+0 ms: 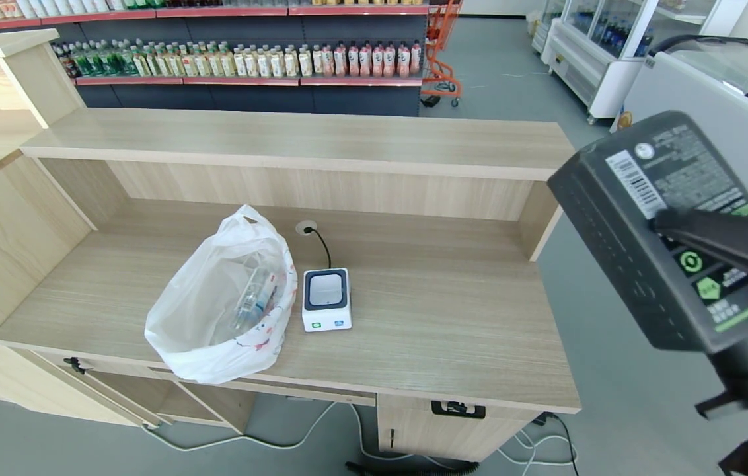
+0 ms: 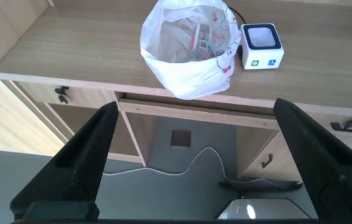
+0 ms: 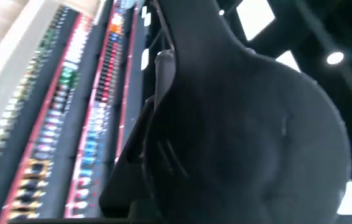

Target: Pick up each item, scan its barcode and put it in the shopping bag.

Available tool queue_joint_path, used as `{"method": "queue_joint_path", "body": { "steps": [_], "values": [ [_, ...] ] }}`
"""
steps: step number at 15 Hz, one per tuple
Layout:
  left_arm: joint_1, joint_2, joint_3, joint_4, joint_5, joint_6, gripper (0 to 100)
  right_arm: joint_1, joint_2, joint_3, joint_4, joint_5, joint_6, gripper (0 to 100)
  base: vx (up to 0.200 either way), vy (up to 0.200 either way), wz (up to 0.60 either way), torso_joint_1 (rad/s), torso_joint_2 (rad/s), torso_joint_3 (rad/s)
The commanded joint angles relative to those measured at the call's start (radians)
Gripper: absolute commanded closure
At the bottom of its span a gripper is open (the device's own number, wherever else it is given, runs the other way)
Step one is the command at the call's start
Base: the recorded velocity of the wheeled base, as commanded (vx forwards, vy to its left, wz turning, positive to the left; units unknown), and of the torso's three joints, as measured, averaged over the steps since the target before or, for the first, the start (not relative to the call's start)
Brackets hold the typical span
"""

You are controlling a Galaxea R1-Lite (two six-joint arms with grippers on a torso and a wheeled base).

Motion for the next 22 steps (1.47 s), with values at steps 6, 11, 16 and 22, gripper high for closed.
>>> {"method": "queue_joint_path", "body": {
  "steps": [6, 11, 16, 22],
  "values": [
    [0.000, 0.000, 0.000, 0.000, 0.000, 0.000, 0, 0.190, -0.038, -0.005, 0.002, 0.011, -0.099, 100, 0.000, 0.000, 0.00, 0.000, 0.00, 0.000],
    [0.000, 0.000, 0.000, 0.000, 0.000, 0.000, 0, 0.206, -0.046, 0.005, 0.005, 0.017, -0.098, 100, 0.000, 0.000, 0.00, 0.000, 0.00, 0.000],
    [0.000, 0.000, 0.000, 0.000, 0.000, 0.000, 0, 0.217, -0.067, 0.007, 0.055, 0.051, -0.107, 100, 0.000, 0.000, 0.00, 0.000, 0.00, 0.000],
    [0.000, 0.000, 0.000, 0.000, 0.000, 0.000, 0, 0.229, -0.081, 0.011, 0.083, 0.063, -0.115, 100, 0.000, 0.000, 0.00, 0.000, 0.00, 0.000]
  ]
}}
